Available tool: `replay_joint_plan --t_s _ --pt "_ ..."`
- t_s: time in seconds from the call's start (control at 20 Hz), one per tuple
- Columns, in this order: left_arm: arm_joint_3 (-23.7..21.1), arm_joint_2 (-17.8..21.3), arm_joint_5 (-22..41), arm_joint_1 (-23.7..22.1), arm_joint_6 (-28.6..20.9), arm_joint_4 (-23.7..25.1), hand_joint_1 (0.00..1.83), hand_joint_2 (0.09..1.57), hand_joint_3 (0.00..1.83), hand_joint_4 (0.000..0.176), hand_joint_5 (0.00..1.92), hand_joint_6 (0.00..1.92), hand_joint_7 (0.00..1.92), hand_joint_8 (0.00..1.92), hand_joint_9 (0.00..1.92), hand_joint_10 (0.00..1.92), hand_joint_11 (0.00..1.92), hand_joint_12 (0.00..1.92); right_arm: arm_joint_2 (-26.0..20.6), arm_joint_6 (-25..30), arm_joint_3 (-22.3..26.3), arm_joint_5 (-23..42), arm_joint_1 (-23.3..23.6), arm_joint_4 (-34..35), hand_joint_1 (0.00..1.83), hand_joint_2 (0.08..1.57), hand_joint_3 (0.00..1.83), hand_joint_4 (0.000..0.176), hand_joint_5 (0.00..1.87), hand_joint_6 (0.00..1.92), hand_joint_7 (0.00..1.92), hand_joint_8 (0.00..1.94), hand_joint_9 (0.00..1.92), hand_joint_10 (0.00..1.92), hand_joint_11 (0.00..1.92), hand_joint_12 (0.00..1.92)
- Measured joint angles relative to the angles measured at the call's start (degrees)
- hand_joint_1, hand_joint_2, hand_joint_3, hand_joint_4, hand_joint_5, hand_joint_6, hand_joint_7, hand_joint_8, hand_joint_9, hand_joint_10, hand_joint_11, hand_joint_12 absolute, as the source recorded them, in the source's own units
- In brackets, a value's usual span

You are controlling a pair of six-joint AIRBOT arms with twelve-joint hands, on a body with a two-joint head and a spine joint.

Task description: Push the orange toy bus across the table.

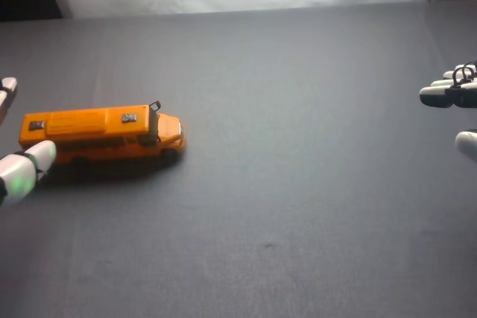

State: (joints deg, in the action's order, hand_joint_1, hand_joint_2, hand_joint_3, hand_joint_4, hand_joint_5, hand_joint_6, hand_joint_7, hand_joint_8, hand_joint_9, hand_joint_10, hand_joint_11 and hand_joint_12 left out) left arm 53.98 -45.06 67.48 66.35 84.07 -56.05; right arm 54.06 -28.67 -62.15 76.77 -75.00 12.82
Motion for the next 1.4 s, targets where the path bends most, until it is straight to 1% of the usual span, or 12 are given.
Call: replay_joint_plan --t_s 0.1,0.15,0.3,0.5,0.6,0.7,0.8,0.9,0.95,1.15,1.25,1.4 --pt "0.0 0.2 -0.5 1.3 0.1 -1.9 0.0 1.36 0.0 0.0 0.0 0.0 0.0 0.0 0.03 0.01 0.13 0.06 0.0 0.0 0.0 -0.3 0.0 0.0 0.64 1.38 0.0 0.0 0.66 0.0 0.62 0.01 0.48 0.01 0.38 0.06" --pt "0.0 0.3 -0.6 2.2 0.0 -2.5 0.0 1.38 0.01 0.0 0.0 0.0 0.0 0.0 0.04 0.02 0.14 0.06 0.0 0.0 0.0 -0.4 0.0 0.0 0.62 1.38 0.0 0.0 0.65 0.0 0.61 0.0 0.48 0.0 0.37 0.06" --pt "0.1 0.3 -1.3 3.5 0.0 -5.2 0.0 1.4 0.01 0.0 0.0 0.0 0.0 0.0 0.01 0.0 0.09 0.04 0.1 0.0 0.0 -0.4 0.0 0.0 0.61 1.38 0.0 0.0 0.65 0.0 0.63 0.01 0.48 0.01 0.37 0.06" --pt "1.1 0.3 -2.5 3.6 0.0 -4.8 0.0 1.42 0.01 0.0 0.0 0.0 0.0 0.0 0.0 0.0 0.08 0.04 0.2 0.2 0.0 -0.4 0.0 0.0 0.6 1.38 0.0 0.0 0.64 0.0 0.64 0.01 0.51 0.01 0.4 0.07" --pt "1.5 -0.3 -3.5 3.6 0.0 -4.8 0.0 1.45 0.02 0.0 0.0 0.0 0.0 0.0 0.0 0.0 0.06 0.03 0.2 0.2 0.0 -0.5 0.0 0.0 0.56 1.37 0.0 0.0 0.64 0.0 0.64 0.0 0.49 0.0 0.38 0.06" --pt "1.8 -0.8 -4.4 3.6 0.0 -4.7 0.0 1.45 0.02 0.0 0.0 0.0 0.0 0.0 0.0 0.0 0.06 0.03 0.2 0.2 0.0 -0.5 0.0 0.0 0.58 1.37 0.0 0.0 0.64 0.0 0.65 0.0 0.49 0.0 0.38 0.06" --pt "1.9 -1.1 -5.4 3.6 0.0 -3.9 0.0 1.41 0.0 0.0 0.0 0.0 0.0 0.0 0.0 0.0 0.07 0.03 0.2 0.2 0.0 -0.6 0.0 0.0 0.61 1.37 0.0 0.0 0.63 0.0 0.65 0.0 0.5 0.0 0.39 0.07" --pt "2.4 -1.8 -6.0 3.1 0.1 -2.9 0.0 1.44 0.01 0.0 0.0 0.0 0.0 0.0 0.0 0.0 0.09 0.04 0.2 0.2 0.0 -0.9 0.0 0.0 0.6 1.37 0.0 0.0 0.63 0.0 0.64 0.0 0.49 0.0 0.38 0.06" --pt "2.7 -2.2 -6.4 2.6 0.1 -2.6 0.0 1.49 0.01 0.0 0.0 0.0 0.0 0.0 0.0 0.0 0.08 0.03 0.2 0.2 0.0 -0.9 0.0 0.0 0.57 1.37 0.0 0.0 0.62 0.0 0.64 0.0 0.47 0.0 0.36 0.06" --pt "3.2 -3.7 -8.1 0.3 0.1 0.3 0.0 1.49 0.0 0.0 0.0 0.0 0.0 0.0 0.0 0.0 0.04 0.01 0.5 0.2 0.0 -1.0 0.0 -0.1 0.58 1.37 0.0 0.0 0.62 0.0 0.63 0.0 0.48 0.0 0.36 0.06" --pt "3.2 -4.3 -9.1 -1.0 0.1 2.9 0.0 1.43 0.0 0.0 0.0 0.0 0.0 0.0 0.0 0.0 0.05 0.02 0.5 0.2 0.0 -1.1 0.0 -0.2 0.56 1.38 0.0 0.0 0.62 0.0 0.63 0.0 0.48 0.0 0.37 0.07" --pt "3.1 -5.2 -9.9 -2.8 0.0 6.9 0.0 1.45 0.0 0.0 0.0 0.0 0.0 0.0 0.0 0.0 0.01 0.0 0.5 0.2 0.0 -1.1 0.0 -0.2 0.55 1.38 0.0 0.0 0.61 0.0 0.63 0.0 0.47 0.0 0.36 0.06"
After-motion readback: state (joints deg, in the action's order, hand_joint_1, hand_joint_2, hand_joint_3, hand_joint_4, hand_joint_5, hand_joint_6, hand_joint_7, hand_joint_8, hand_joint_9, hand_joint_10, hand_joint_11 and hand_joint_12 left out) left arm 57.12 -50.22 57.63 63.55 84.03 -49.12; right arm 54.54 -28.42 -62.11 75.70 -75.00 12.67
